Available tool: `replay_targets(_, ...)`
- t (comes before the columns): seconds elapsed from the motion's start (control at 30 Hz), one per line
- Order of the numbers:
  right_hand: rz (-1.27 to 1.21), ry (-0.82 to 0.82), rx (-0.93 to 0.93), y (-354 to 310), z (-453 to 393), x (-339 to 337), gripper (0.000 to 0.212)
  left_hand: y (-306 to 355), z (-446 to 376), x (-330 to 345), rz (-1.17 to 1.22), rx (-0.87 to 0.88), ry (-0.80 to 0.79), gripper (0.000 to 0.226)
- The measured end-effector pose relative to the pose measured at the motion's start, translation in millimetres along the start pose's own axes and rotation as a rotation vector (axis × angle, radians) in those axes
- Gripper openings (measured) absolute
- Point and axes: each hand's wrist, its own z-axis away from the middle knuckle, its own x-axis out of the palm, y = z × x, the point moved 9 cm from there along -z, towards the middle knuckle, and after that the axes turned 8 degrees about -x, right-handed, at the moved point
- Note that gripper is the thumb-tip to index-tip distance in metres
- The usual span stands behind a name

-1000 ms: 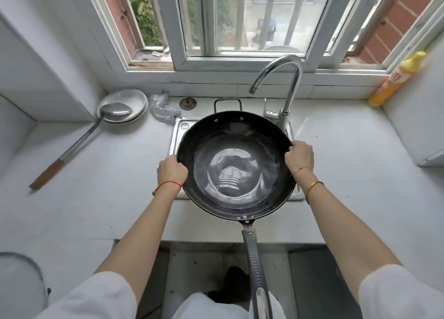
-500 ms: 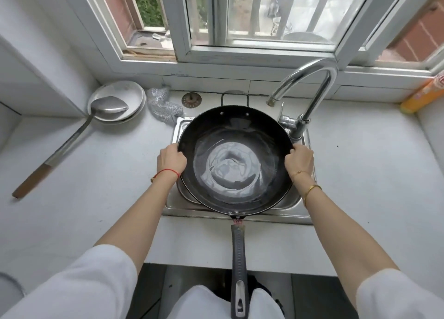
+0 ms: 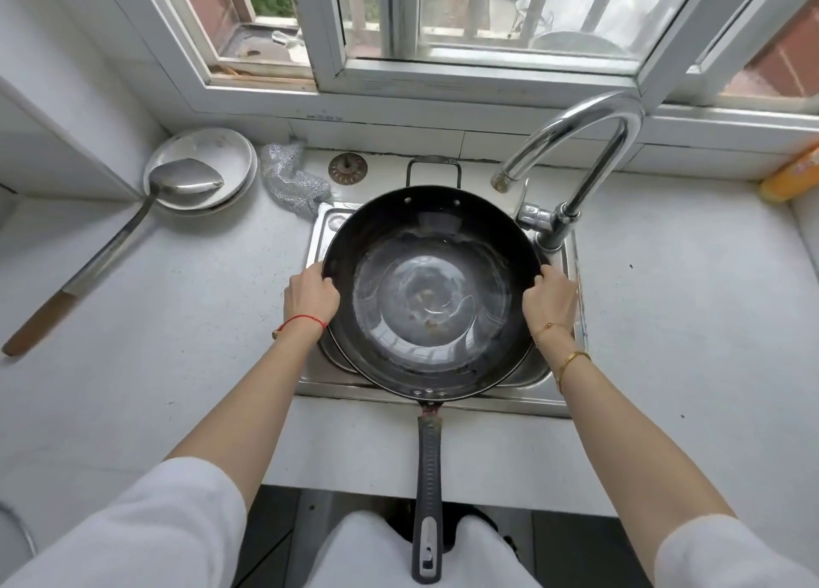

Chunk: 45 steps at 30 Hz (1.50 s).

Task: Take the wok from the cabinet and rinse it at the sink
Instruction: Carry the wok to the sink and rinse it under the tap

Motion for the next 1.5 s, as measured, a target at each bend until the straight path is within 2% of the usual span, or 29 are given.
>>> replay_targets(0.23,-0.059,-0.016,0.015,6,3,3,0.023,0,9,0,-0.076,0.033,0.028,0.025)
replay_targets(0.4,-0.162,-0.092,0.025,9,7,3,0.036,-6,23,-6,-0.057,-0.014,0.020,0.051)
replay_targets(0.5,-0.176,-0.128,0.007,8,11,0,0.044,-5,36,-11,-0.001,0.011,0.033,0.056)
replay_targets(0.7,-0.172,-0.046,-0.074,-5,29,-22,0.042,5,83,-22,0.109,0.207,0.114,0.047)
replay_targets(0.9,-0.221,0.046,-0.250,-31,63,-47,0.034,22,133,-12,0.234,0.413,0.033,0.036)
replay_targets(1.17,-0.303,-0.076,-0.280,-34,109,-36,0.033,-5,190,28,0.253,0.344,-0.101,0.029)
replay_targets(1.5,-0.327,-0.164,-0.289,-26,131,-23,0.035,-41,239,84,0.146,0.127,-0.212,0.045)
